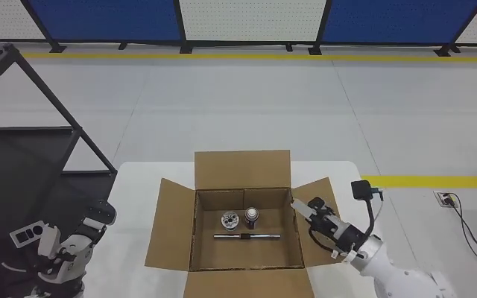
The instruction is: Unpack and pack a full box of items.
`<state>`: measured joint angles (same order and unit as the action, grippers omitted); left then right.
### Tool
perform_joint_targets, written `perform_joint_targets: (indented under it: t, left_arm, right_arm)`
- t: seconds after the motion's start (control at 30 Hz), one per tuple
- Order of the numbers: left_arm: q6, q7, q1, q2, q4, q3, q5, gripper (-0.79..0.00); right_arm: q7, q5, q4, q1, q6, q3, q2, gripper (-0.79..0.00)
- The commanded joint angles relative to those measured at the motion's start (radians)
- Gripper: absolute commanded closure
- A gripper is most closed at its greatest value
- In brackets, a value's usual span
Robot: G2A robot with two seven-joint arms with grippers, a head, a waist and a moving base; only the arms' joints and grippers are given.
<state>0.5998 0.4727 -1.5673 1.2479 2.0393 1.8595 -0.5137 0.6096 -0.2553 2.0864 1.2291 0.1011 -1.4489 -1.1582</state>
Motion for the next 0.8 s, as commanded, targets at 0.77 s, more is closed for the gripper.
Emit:
perform_joint_targets:
  t: [0.77]
  left_arm:
    - [-0.039,-0.084,0.013,0.002,-0.012,0.022,0.005,-0.785]
  right_arm:
    - [0.046,-0.303,-0.299,-0.385,0.126,0.524,-0.074,-0.785]
